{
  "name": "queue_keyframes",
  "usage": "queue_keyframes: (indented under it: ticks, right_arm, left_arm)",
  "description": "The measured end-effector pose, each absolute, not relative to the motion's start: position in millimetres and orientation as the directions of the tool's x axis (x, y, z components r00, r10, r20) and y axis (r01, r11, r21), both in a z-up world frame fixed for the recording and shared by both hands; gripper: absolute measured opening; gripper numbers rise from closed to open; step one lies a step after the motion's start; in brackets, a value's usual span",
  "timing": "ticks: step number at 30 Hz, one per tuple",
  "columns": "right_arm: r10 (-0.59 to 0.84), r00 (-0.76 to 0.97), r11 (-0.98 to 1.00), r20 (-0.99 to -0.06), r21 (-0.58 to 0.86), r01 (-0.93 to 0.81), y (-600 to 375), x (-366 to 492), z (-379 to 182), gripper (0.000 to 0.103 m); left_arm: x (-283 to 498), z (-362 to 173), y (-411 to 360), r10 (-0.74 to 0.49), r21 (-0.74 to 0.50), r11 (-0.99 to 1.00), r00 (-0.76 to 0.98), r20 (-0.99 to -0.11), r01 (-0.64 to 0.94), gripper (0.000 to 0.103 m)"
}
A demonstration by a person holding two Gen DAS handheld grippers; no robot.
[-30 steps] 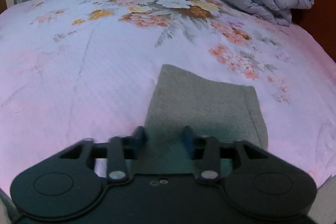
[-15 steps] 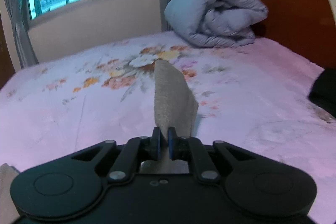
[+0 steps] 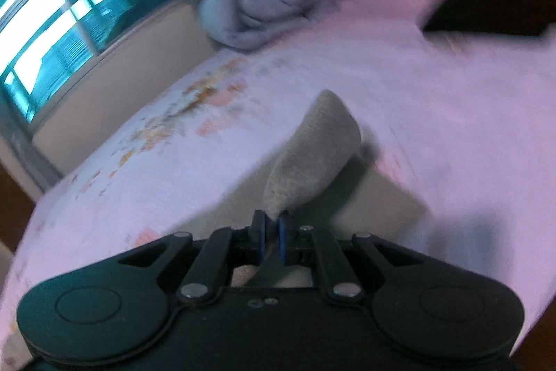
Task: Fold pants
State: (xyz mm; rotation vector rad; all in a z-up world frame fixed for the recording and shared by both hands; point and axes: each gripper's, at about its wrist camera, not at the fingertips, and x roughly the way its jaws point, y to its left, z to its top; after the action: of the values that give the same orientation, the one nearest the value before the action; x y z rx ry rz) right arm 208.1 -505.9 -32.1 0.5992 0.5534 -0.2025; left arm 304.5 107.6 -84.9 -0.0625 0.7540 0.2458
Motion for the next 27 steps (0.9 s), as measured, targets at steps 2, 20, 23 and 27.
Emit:
queue_keyframes:
  ticks: [2, 20, 23, 27]
  right_arm:
    - [0.001, 0.819, 0.759, -0.574, 0.534, 0.373, -518.0, 204.4, -52.2, 0.0]
    - [0.015, 0.854, 0.565, -0.52, 0.709, 0.422, -550.7, 206.6, -65.5, 0.0]
    - [0.033, 0.893, 0.651, -0.449, 0.688, 0.322, -535.8, 218.2, -24.3, 0.0]
    - [0.083, 0.93, 0.72, -0.358, 0.667, 0.193, -521.3, 232.0, 27.8, 0.0]
  left_arm:
    - [304.5, -84.8, 107.9, 0.197, 0.033, 0.97, 0.702, -0.685, -0.241, 0.103]
    - [294.5, -83.9, 97.9, 0.212, 0.044, 0.968, 0.704, -0.678, -0.249, 0.103]
    - [293.6, -84.4, 98.1, 0.209, 0.044, 0.969, 0.708, -0.675, -0.244, 0.103]
    - [292.4, -84.7, 98.0, 0.211, 0.045, 0.969, 0.711, -0.671, -0.245, 0.103]
